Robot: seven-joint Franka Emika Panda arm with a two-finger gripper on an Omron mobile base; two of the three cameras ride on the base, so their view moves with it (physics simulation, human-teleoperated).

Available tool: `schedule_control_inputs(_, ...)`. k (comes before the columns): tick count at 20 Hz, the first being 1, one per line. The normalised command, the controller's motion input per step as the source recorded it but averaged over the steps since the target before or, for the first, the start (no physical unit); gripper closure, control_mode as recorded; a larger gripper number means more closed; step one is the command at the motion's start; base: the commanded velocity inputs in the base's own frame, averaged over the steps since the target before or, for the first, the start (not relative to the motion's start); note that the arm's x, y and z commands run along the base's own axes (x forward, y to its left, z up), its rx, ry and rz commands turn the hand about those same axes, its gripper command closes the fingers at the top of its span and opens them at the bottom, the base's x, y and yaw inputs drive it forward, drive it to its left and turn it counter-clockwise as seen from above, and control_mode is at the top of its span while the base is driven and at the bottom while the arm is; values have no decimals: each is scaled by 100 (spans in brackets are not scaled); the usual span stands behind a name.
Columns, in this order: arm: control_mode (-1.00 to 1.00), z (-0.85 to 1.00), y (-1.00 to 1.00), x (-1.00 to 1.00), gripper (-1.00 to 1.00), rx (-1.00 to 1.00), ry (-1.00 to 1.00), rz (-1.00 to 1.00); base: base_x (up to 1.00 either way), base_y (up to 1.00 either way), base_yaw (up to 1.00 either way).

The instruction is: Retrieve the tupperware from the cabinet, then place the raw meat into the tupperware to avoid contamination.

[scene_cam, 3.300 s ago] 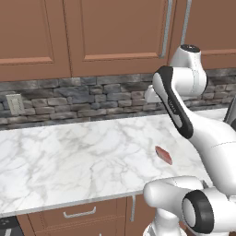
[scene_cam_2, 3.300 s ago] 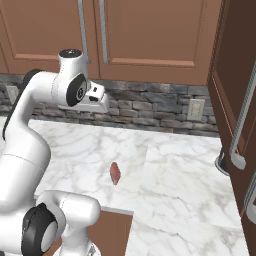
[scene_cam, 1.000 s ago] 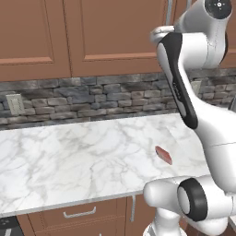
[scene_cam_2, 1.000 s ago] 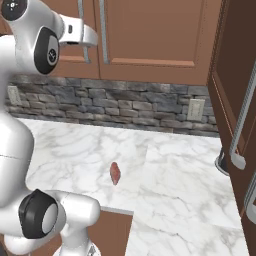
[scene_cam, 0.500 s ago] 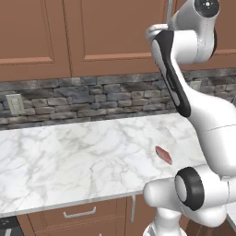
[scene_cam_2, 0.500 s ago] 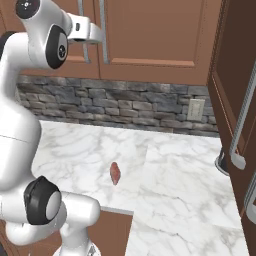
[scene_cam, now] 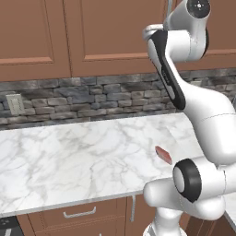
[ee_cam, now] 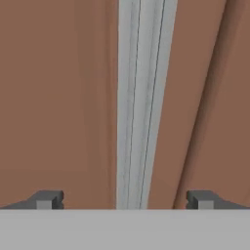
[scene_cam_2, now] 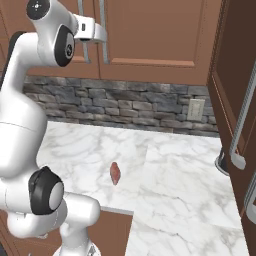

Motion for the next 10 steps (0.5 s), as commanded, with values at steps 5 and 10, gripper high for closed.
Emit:
schedule_control_inputs(5, -100, 0, 0, 25, 100, 0, 0, 0, 0, 0, 0)
schedule_control_inputs(10, -100, 0, 0, 6, 100, 0, 0, 0, 0, 0, 0)
